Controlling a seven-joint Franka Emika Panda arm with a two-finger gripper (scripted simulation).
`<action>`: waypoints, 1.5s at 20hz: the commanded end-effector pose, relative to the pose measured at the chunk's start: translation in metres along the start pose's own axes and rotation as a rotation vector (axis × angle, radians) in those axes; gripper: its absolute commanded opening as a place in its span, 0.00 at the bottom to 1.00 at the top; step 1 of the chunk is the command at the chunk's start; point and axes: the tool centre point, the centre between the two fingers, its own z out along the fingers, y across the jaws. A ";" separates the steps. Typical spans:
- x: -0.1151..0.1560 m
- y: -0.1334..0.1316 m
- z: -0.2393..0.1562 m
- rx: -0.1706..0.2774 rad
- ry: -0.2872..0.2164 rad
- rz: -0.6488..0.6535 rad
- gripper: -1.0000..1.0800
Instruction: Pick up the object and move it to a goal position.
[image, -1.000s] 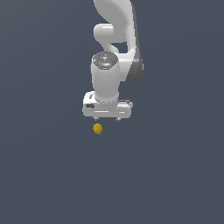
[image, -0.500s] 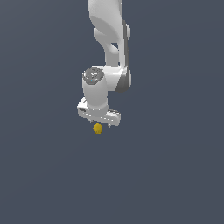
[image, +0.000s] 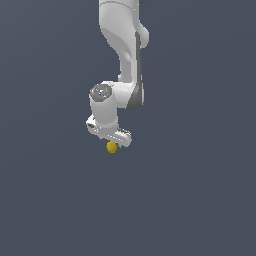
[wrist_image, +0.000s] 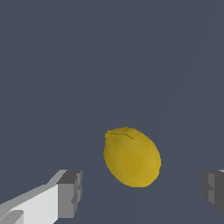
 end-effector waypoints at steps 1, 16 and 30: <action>0.000 0.000 0.000 0.000 0.001 0.000 0.96; 0.000 0.000 0.050 0.001 0.002 0.006 0.96; 0.000 0.000 0.050 0.001 0.002 0.006 0.00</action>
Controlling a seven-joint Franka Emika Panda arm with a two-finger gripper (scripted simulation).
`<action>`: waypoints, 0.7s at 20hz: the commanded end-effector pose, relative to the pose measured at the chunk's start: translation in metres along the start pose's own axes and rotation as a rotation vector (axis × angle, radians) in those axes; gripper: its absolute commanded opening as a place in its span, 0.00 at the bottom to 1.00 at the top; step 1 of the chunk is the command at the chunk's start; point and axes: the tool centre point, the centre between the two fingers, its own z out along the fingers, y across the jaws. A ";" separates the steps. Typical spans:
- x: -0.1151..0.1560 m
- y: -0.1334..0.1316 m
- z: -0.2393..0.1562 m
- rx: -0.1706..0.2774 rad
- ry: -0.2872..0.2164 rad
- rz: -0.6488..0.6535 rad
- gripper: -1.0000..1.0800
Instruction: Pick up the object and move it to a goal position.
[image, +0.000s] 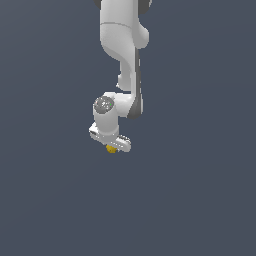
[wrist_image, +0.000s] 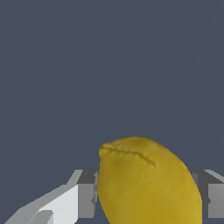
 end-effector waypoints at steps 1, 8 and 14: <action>0.000 0.000 -0.001 0.000 0.000 0.000 0.00; -0.003 -0.001 -0.020 0.001 0.000 0.000 0.00; -0.009 -0.001 -0.057 0.001 0.000 0.001 0.00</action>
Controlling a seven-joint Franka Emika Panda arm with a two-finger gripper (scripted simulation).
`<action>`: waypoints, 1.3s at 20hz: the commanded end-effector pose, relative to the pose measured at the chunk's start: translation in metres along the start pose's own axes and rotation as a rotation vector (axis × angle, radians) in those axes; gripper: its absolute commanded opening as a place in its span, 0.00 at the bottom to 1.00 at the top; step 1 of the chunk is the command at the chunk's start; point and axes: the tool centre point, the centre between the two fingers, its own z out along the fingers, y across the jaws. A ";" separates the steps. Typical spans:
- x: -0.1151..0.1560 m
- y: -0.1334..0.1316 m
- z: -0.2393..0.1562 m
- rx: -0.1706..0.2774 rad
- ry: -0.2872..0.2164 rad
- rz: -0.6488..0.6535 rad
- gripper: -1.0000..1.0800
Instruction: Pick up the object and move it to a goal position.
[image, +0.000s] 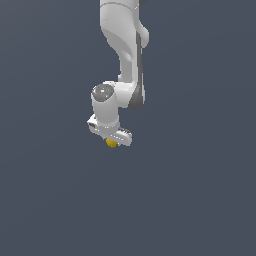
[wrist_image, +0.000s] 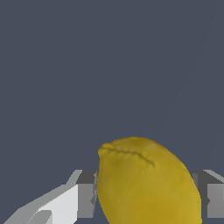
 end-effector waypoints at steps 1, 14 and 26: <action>-0.002 0.000 -0.019 0.001 0.002 0.000 0.00; -0.023 -0.003 -0.161 -0.001 0.002 0.002 0.00; -0.038 -0.007 -0.284 -0.001 0.002 0.002 0.00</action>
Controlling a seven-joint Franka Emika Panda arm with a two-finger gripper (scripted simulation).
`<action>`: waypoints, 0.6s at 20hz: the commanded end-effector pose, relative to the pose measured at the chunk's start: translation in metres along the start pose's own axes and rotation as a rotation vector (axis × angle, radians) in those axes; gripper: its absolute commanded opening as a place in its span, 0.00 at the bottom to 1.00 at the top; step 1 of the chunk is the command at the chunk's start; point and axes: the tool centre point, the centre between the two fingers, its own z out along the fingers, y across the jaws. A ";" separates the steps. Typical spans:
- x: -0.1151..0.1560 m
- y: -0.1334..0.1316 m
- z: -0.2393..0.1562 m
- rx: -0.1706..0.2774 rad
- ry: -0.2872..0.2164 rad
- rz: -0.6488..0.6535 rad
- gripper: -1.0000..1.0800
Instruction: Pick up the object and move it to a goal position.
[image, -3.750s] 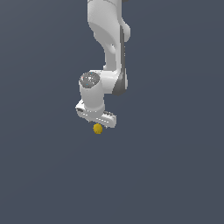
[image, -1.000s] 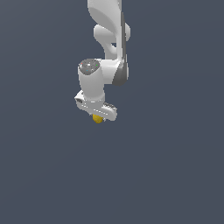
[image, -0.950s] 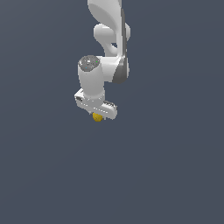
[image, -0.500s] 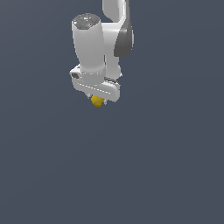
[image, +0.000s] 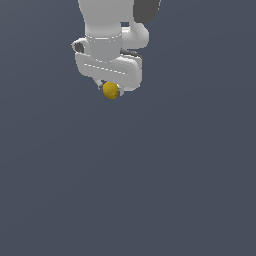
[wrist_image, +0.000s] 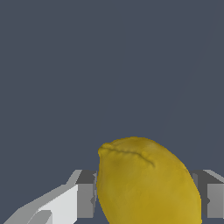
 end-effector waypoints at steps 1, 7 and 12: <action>-0.003 -0.001 -0.021 0.000 -0.001 0.000 0.00; -0.005 -0.003 -0.056 0.000 -0.001 0.000 0.00; -0.006 -0.004 -0.070 0.001 -0.001 -0.001 0.00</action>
